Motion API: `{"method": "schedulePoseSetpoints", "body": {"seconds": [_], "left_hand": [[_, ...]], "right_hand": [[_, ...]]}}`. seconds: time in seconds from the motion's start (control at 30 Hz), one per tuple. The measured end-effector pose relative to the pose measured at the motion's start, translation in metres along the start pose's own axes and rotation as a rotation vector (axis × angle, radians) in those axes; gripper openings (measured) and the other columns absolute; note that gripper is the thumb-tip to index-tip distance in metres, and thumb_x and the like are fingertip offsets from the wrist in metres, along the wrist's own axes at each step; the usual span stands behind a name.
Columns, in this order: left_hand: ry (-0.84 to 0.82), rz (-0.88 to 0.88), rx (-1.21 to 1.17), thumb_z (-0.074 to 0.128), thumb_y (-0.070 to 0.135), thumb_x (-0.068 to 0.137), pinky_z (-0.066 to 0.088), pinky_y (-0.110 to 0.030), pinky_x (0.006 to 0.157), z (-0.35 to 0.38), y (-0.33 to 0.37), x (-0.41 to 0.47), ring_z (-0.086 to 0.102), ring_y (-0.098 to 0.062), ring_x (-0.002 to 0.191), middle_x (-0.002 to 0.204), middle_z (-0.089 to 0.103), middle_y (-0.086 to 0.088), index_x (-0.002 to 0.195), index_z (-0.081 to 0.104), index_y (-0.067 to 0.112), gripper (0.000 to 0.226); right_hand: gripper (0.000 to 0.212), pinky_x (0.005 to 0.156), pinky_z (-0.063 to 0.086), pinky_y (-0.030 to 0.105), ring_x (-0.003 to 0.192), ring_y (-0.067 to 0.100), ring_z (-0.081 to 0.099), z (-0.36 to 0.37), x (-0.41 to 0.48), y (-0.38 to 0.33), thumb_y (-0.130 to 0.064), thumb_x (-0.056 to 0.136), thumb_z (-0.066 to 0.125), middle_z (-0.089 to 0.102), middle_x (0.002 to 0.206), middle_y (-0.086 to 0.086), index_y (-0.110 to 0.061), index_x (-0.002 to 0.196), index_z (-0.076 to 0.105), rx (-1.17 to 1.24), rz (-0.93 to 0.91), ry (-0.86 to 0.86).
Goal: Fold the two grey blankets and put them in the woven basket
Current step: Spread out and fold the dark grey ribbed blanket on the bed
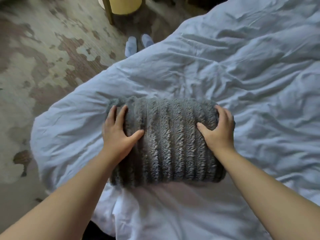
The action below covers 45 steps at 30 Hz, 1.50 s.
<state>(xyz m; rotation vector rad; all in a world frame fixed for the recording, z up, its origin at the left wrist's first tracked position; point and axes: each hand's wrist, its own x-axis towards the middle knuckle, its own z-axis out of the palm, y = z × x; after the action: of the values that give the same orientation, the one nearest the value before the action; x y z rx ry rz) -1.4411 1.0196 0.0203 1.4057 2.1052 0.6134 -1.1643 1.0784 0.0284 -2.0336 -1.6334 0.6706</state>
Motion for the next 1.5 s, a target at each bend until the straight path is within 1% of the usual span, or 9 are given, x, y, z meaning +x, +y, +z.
{"method": "schedulePoseSetpoints", "body": {"seconds": [0.17,0.3,0.43,0.73,0.87,1.03,1.2,1.33,1.5], "left_hand": [[0.003,-0.477,-0.510,0.082,0.064,0.043,0.040,-0.034,0.104,0.011,-0.020,-0.022,0.053,-0.019,0.121,0.132,0.054,-0.001,0.138,0.037,0.024,0.112],[-0.134,-0.476,-0.653,0.077,0.061,0.051,0.044,-0.033,0.100,0.020,-0.032,-0.009,0.060,-0.013,0.112,0.121,0.064,0.008,0.131,0.049,0.024,0.093],[-0.308,-0.475,-0.740,0.072,0.057,0.056,0.048,-0.035,0.097,0.018,-0.045,0.005,0.065,-0.013,0.103,0.110,0.069,0.011,0.117,0.058,0.031,0.068],[-0.405,-0.450,-0.737,0.069,0.057,0.061,0.044,-0.038,0.102,0.032,-0.051,0.034,0.061,-0.009,0.109,0.119,0.065,0.013,0.129,0.055,0.030,0.075],[-0.448,-0.517,-0.799,0.078,0.061,0.056,0.046,-0.041,0.099,0.029,-0.052,0.032,0.064,-0.016,0.109,0.120,0.067,0.007,0.127,0.057,0.031,0.081],[-0.563,-0.577,-0.886,0.086,0.059,0.044,0.052,-0.036,0.085,0.023,-0.046,0.031,0.070,-0.017,0.096,0.108,0.073,0.002,0.108,0.066,0.034,0.072],[-0.606,-0.625,-0.917,0.078,0.045,0.061,0.053,-0.040,0.086,0.017,-0.037,0.029,0.070,-0.027,0.097,0.111,0.071,-0.010,0.120,0.064,0.020,0.066],[-0.646,-0.589,-0.908,0.083,0.055,0.051,0.056,-0.036,0.079,0.002,-0.035,0.027,0.069,-0.025,0.099,0.112,0.071,-0.007,0.122,0.063,0.021,0.081],[-0.656,-0.465,-0.611,0.079,0.066,0.050,0.044,-0.033,0.098,-0.004,-0.025,0.010,0.063,-0.013,0.111,0.116,0.068,0.010,0.124,0.060,0.027,0.086]], "right_hand": [[0.093,0.091,0.045,0.031,0.109,0.026,0.059,-0.005,-0.011,0.032,-0.062,0.051,0.078,0.063,0.122,0.008,-0.013,0.126,0.054,0.326,0.511,-0.241],[0.079,0.089,0.052,0.033,0.092,0.024,0.068,0.010,-0.009,0.043,-0.066,0.040,0.075,0.073,0.102,0.006,-0.015,0.100,0.069,0.561,0.619,-0.331],[0.083,0.088,0.053,0.037,0.093,0.027,0.070,0.028,0.000,0.053,-0.060,0.040,0.079,0.074,0.101,0.010,-0.011,0.107,0.069,0.709,0.700,-0.378],[0.085,0.071,0.055,0.030,0.077,0.021,0.073,0.051,0.023,0.070,-0.071,0.015,0.084,0.076,0.085,0.003,-0.017,0.080,0.079,0.742,0.750,-0.422],[0.098,0.087,0.049,0.033,0.092,0.021,0.066,0.047,0.022,0.072,-0.073,0.031,0.075,0.070,0.106,0.005,-0.016,0.111,0.068,0.618,0.684,-0.329],[0.079,0.084,0.053,0.036,0.088,0.025,0.070,0.035,0.020,0.062,-0.064,0.046,0.073,0.074,0.097,0.008,-0.013,0.106,0.068,0.681,0.766,-0.440],[0.040,0.054,0.056,0.027,0.066,0.023,0.073,0.024,0.014,0.052,-0.049,0.066,0.064,0.075,0.076,0.009,-0.011,0.073,0.078,0.850,0.834,-0.540],[0.040,0.069,0.055,0.032,0.080,0.026,0.073,-0.003,-0.003,0.047,-0.051,0.067,0.065,0.076,0.091,0.011,-0.016,0.079,0.080,0.913,0.831,-0.603],[0.038,0.065,0.056,0.031,0.076,0.026,0.073,-0.014,-0.058,0.061,-0.044,0.069,0.066,0.076,0.089,0.012,-0.011,0.082,0.079,0.957,0.910,-0.446]]}}
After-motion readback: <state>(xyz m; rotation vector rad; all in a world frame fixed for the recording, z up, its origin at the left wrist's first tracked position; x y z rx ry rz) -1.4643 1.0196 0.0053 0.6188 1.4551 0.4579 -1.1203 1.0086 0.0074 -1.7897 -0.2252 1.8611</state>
